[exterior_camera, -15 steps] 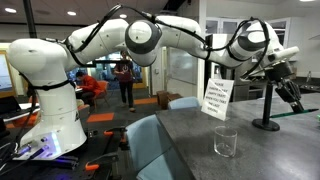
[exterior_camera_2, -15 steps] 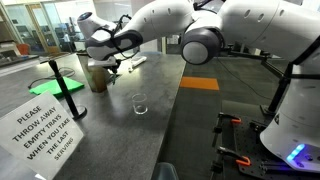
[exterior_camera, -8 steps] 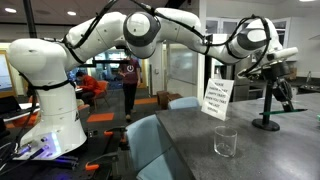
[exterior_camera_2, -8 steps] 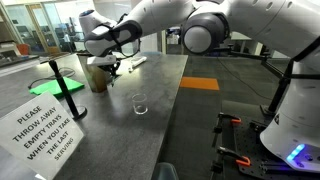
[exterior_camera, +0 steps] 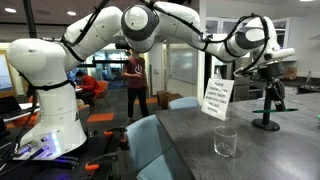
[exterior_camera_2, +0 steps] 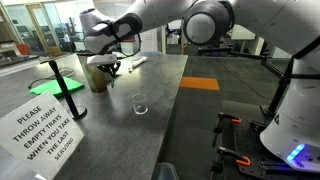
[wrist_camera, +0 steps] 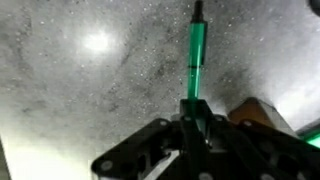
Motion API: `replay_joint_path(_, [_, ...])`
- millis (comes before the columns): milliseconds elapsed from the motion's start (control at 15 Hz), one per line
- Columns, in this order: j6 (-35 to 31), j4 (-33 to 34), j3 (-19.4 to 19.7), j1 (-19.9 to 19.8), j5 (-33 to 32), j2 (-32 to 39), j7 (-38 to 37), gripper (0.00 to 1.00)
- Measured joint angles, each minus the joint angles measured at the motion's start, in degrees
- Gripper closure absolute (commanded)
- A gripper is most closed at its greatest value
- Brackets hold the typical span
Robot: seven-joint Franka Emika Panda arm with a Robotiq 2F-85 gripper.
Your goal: Pick up the pen from the table and put in the cup
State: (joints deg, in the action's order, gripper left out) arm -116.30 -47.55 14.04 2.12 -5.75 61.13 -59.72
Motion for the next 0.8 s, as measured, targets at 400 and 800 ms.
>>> replay_joint_path(400, [-3.1,-0.1,1.6,0.3,-2.2,0.1,-1.6,0.97])
replay_joint_path(800, [-11.0,-6.6,7.5,3.6,-6.8,-3.1,-9.4,0.97])
